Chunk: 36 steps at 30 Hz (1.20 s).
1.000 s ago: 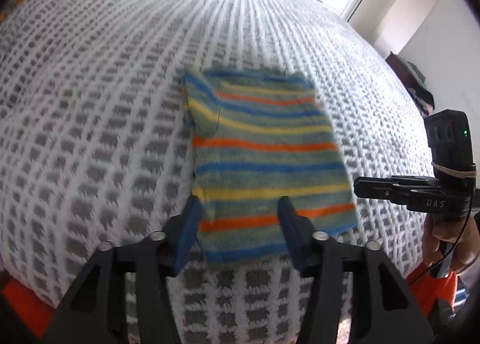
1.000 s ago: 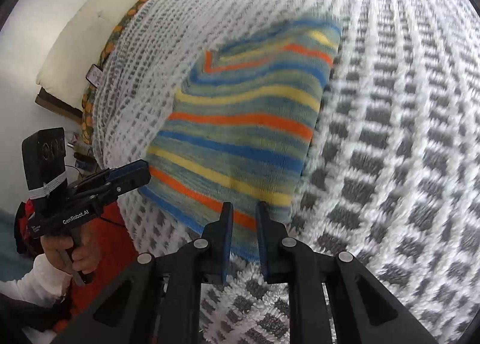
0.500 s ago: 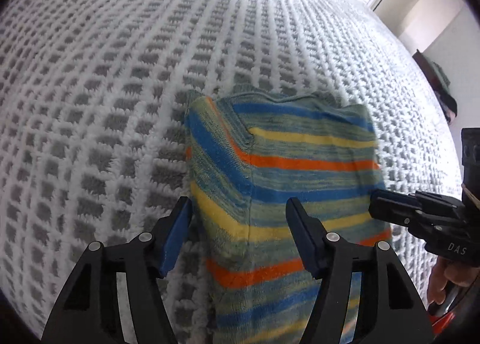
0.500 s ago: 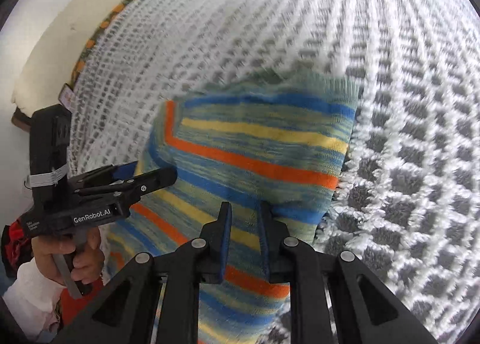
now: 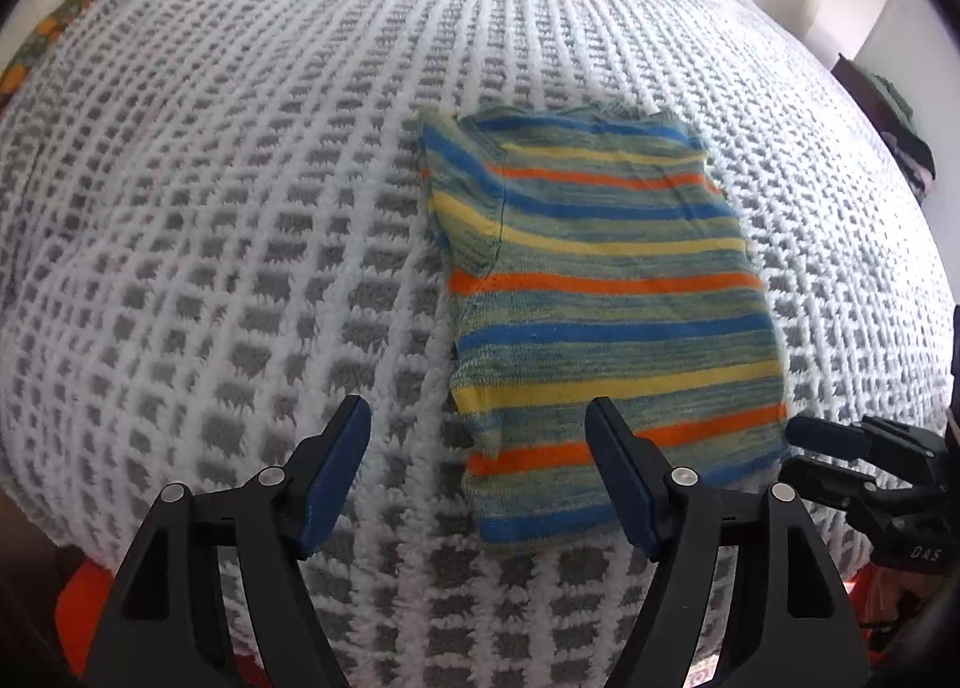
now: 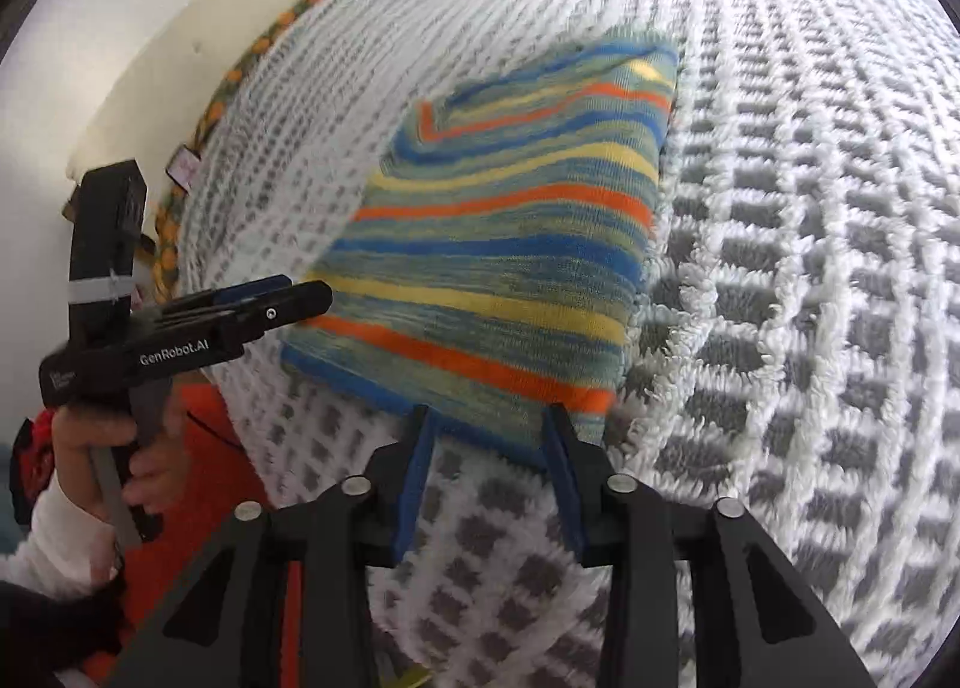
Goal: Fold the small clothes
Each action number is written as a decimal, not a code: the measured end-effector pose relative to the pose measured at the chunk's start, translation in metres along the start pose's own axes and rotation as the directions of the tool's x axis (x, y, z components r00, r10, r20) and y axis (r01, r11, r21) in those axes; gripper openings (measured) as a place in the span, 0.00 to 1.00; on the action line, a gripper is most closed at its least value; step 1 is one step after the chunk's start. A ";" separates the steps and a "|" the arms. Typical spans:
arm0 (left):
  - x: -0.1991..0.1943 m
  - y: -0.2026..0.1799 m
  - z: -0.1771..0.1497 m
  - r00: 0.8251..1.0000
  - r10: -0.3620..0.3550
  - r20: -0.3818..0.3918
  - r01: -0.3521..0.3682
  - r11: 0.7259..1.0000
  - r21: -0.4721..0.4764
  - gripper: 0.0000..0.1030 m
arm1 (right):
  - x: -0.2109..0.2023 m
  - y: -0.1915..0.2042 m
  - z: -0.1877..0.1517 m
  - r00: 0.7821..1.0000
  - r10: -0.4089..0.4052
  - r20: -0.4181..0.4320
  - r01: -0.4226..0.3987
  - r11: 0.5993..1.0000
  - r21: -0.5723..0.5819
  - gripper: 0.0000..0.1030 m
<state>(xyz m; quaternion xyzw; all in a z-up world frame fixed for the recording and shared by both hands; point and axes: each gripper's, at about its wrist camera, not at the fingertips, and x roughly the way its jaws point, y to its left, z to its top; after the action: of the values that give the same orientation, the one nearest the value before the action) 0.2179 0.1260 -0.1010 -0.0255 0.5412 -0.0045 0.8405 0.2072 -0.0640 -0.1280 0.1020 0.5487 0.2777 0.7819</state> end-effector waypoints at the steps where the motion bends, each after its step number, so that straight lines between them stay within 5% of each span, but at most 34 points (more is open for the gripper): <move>1: -0.005 -0.001 0.003 1.000 0.016 0.016 -0.016 1.000 0.008 0.79 | -0.009 0.002 -0.001 1.000 -0.004 0.023 0.004 1.000 -0.002 0.50; 15: 0.003 -0.010 0.022 0.995 0.097 0.026 -0.099 0.990 0.098 0.79 | -0.047 -0.036 -0.008 0.998 -0.017 0.054 0.012 0.995 0.097 0.56; 19: 0.019 0.030 0.041 0.996 -0.090 -0.011 0.090 0.995 -0.050 0.86 | -0.047 -0.060 0.020 0.995 0.026 0.098 -0.043 0.983 0.180 0.62; 23: 0.060 0.054 0.063 0.956 -0.277 -0.101 0.259 0.953 -0.160 0.86 | -0.033 -0.098 0.061 0.990 0.097 0.107 -0.124 0.948 0.292 0.69; 29: 0.110 0.036 0.079 0.942 -0.277 -0.188 0.250 0.956 -0.156 0.87 | 0.030 -0.117 0.103 0.985 0.173 0.005 -0.164 0.923 0.349 0.69; 30: 0.110 0.034 0.080 0.943 -0.279 -0.181 0.250 0.954 -0.165 0.76 | 0.038 -0.117 0.105 0.984 0.180 -0.002 -0.168 0.920 0.354 0.67; 31: 0.107 0.031 0.081 0.936 -0.310 -0.167 0.282 0.944 -0.172 0.30 | 0.043 -0.114 0.108 0.983 0.185 -0.005 -0.172 0.921 0.349 0.55; 32: 0.105 0.029 0.082 0.919 -0.356 -0.167 0.325 0.927 -0.188 0.15 | 0.044 -0.107 0.111 0.980 0.198 -0.009 -0.184 0.928 0.324 0.28; 36: 0.062 0.023 0.084 0.934 -0.350 -0.066 0.336 0.928 -0.161 0.14 | 0.026 -0.037 0.123 0.997 0.069 -0.026 -0.069 0.998 0.013 0.24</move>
<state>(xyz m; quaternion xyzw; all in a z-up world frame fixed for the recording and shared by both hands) 0.3196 0.1503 -0.1236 -0.1812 0.5660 -0.1128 0.7963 0.3383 -0.0629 -0.1192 0.1220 0.5567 0.3025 0.7640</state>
